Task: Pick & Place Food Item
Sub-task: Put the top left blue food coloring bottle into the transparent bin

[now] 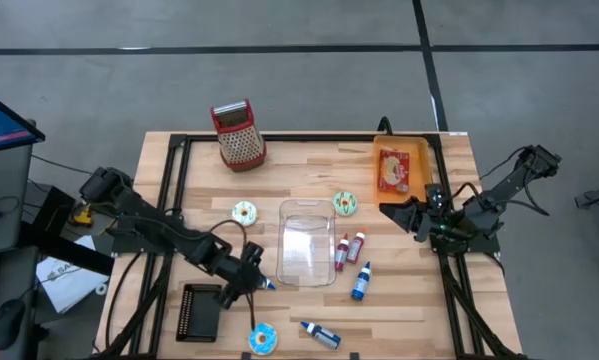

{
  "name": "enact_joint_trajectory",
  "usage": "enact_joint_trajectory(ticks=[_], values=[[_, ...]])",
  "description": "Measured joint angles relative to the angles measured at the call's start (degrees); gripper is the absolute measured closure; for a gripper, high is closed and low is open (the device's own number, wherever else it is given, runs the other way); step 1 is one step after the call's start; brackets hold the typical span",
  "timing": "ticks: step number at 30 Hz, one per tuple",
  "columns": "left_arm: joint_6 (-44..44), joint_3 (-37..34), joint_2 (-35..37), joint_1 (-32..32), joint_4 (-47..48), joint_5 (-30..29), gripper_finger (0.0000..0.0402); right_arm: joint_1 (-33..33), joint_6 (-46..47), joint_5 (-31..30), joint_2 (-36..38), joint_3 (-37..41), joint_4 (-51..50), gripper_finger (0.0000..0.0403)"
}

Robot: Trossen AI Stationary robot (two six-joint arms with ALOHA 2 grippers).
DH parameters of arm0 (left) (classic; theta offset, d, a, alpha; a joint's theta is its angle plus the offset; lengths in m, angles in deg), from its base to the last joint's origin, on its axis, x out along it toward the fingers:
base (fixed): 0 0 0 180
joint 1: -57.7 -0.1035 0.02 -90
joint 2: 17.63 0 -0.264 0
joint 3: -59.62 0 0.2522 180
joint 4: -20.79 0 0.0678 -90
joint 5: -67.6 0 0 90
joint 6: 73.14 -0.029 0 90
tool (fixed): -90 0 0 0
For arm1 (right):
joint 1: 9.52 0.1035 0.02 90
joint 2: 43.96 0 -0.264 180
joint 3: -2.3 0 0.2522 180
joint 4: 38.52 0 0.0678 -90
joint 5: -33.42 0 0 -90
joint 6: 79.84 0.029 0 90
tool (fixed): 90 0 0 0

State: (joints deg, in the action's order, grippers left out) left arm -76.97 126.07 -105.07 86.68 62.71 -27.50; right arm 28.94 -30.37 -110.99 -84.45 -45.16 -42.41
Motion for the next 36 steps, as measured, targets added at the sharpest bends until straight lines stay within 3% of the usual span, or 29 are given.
enact_joint_trajectory(ticks=[11,22,30,33,36], values=[[0.2,-0.2,-6.5,-4.8,-1.3,-0.1,0.0116,0.6,0.0,0.0,0.0,0.0,0.8,0.0285],[3.1,-5.9,-6.8,-5.2,-4.9,1.9,0.0125,3.0,-0.1,-2.2,-0.1,0.0,1.5,0.0285],[5.8,-6.0,-6.8,-5.3,-4.0,0.6,0.0230,4.0,0.0,-3.7,-0.1,0.0,1.5,0.0285],[7.2,-5.9,-6.5,-5.3,-2.4,2.4,0.0273,4.0,0.0,-4.2,-0.1,0.0,1.7,0.0285],[8.8,-6.1,-4.8,-5.1,1.5,4.1,0.0291,4.0,0.0,-4.2,-0.1,0.0,2.1,0.0285]])
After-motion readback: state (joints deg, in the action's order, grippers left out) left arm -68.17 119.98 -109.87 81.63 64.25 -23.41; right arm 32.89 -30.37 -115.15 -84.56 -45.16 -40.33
